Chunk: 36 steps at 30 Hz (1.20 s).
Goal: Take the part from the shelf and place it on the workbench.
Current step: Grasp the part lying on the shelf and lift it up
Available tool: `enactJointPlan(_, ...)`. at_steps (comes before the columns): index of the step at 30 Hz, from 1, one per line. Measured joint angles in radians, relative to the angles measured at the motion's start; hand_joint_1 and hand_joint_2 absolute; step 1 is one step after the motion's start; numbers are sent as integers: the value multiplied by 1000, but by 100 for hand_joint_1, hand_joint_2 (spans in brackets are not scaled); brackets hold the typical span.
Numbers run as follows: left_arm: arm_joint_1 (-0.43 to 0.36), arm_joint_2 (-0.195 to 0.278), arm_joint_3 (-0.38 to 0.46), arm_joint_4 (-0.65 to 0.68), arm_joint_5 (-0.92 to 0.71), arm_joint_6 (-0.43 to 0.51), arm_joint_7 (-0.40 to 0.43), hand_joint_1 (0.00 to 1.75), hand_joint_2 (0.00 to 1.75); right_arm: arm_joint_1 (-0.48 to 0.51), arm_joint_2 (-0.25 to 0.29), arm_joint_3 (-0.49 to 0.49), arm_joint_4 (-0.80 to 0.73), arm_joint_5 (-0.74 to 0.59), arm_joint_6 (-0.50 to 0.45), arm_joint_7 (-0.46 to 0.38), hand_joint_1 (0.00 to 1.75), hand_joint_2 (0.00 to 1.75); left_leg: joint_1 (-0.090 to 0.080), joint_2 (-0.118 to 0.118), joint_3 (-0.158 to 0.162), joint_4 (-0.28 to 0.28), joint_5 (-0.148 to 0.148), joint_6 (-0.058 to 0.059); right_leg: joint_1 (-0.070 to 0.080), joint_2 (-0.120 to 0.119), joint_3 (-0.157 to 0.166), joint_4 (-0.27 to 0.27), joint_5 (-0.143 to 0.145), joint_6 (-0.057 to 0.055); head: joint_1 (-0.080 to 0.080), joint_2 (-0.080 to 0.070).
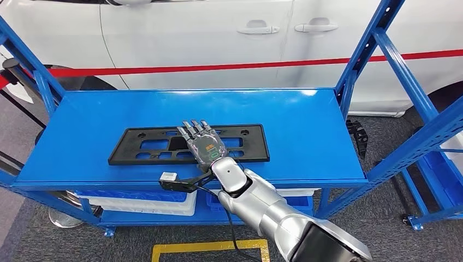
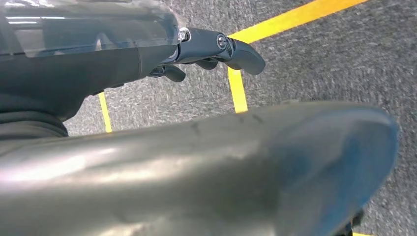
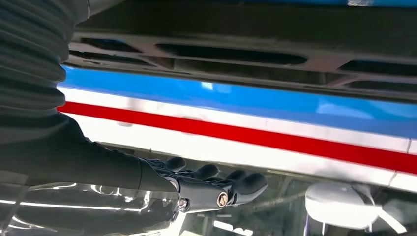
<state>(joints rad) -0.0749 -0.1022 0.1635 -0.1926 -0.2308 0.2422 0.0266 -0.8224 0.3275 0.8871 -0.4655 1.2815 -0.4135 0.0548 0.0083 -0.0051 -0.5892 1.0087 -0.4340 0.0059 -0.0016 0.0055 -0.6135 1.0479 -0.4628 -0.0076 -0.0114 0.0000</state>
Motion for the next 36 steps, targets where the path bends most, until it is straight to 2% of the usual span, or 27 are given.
enactJointPlan(2,-1,0,1,0,0,0,0,0,0,-6,0,-5,7,-4,7,1,0,175,3,2,3,-6,4,9,-3,0,-38,82,-49,10,0,0)
enactJointPlan(4,-1,0,3,0,0,0,0,0,0,-8,-2,-8,14,-4,12,1,0,175,3,2,2,-6,3,12,-5,0,-103,211,-105,16,1,0)
enactJointPlan(5,-1,0,4,0,1,0,0,0,0,-7,-3,-9,18,-4,14,1,0,175,3,2,2,-5,3,12,-6,-1,-124,252,-113,18,1,0)
enactJointPlan(6,-1,0,5,0,1,0,0,0,0,-6,-3,-10,22,-5,16,2,0,175,3,2,2,-4,2,12,-8,-1,-129,257,-102,19,1,0)
enactJointPlan(7,0,0,5,0,2,0,0,0,0,-7,-4,-11,25,-6,20,4,0,175,3,1,3,-2,1,10,-10,-1,-113,222,-73,19,1,0)
enactJointPlan(8,0,0,5,0,2,1,0,0,0,-9,-4,-13,28,-7,26,6,0,175,3,0,3,1,-2,8,-12,-2,-82,157,-35,18,1,0)
enactJointPlan(10,-1,0,6,0,3,3,0,0,0,-16,-4,-16,33,-11,45,16,0,175,0,-1,1,10,-8,0,-12,-3,-25,38,9,12,0,0)
enactJointPlan(11,-2,0,7,0,4,4,0,0,0,-19,-4,-18,37,-13,61,21,0,175,-2,-1,-1,13,-10,-5,-10,-2,-12,8,15,8,0,0)
enactJointPlan(14,-2,1,8,0,4,7,0,0,0,-28,-4,-24,52,-20,125,46,0,175,-1,-1,-2,13,-13,-21,-7,0,-11,-3,16,-10,0,0)
enactJointPlan(15,-2,2,9,0,3,7,-1,0,0,-34,-3,-27,57,-21,145,55,0,175,0,0,-5,22,-21,-26,-8,0,-9,-6,17,-16,-1,0)
enactJointPlan(17,-3,2,9,0,3,6,-3,0,0,-43,-2,-31,67,-22,173,68,0,175,2,1,-36,95,-67,-35,-11,-2,-4,-12,19,-26,-1,0)
enactJointPlan(19,-2,3,10,0,3,5,-6,0,0,-45,-3,-36,75,-23,185,73,0,175,4,1,-96,228,-126,-40,-9,-3,-4,-12,19,-30,-2,0)
enactJointPlan(20,-1,3,11,0,3,4,-7,0,0,-46,-3,-37,79,-23,187,74,0,175,4,1,-119,278,-140,-41,-8,-3,-3,-12,18,-31,-2,0)
enactJointPlan(21,0,3,11,0,3,4,-8,0,0,-46,-3,-39,82,-23,188,74,0,175,4,1,-126,294,-135,-41,-7,-3,-2,-12,18,-31,-2,0)
enactJointPlan(22,0,3,11,0,3,4,-9,0,0,-47,-3,-40,85,-24,191,74,0,175,4,1,-114,269,-111,-39,-6,-2,0,-12,18,-31,-2,0)
enactJointPlan(24,-1,5,11,0,2,3,-10,0,0,-51,-3,-42,89,-25,203,79,0,175,3,1,-49,135,-46,-30,-4,-1,4,-12,17,-30,-1,0)
enactJointPlan(26,-2,7,12,0,1,2,-12,0,0,-57,-4,-45,92,-27,218,89,75,175,-2,1,2,28,-15,-20,-2,0,4,-12,18,-24,-1,0)
enactJointPlan(28,-2,8,12,0,0,0,-13,0,0,-61,-8,-48,95,-31,227,99,161,175,-8,1,13,5,-14,-12,-2,0,3,-14,20,-13,-1,0)
enactJointPlan(30,-1,8,12,0,-2,-2,-15,0,0,-60,-13,-50,99,-33,230,103,173,175,-4,1,16,-4,-6,-1,-3,0,2,-11,17,-1,0,0)
enactJointPlan(31,-1,8,12,0,-3,-4,-16,0,0,-60,-16,-51,101,-34,230,104,174,175,-1,2,17,-10,-1,5,-3,0,-7,8,2,5,0,0)
enactJointPlan(32,-1,8,12,0,-4,-5,-17,0,0,-59,-20,-52,103,-35,230,104,175,175,2,3,17,-14,4,10,-3,0,-25,47,-23,10,0,0)
enactJointPlan(34,-2,8,12,0,-5,-6,-18,0,0,-55,-29,-55,107,-37,229,103,175,175,2,4,13,-15,6,14,-5,0,-85,174,-89,17,1,0)
enactJointPlan(35,-1,8,12,0,-5,-7,-18,0,0,-53,-32,-56,109,-37,228,102,175,175,2,4,11,-14,6,14,-7,-1,-112,230,-109,20,1,0)
enactJointPlan(36,0,8,12,0,-5,-7,-18,0,0,-51,-35,-58,111,-37,228,102,175,175,2,4,11,-14,6,14,-8,-1,-125,257,-110,22,1,0)
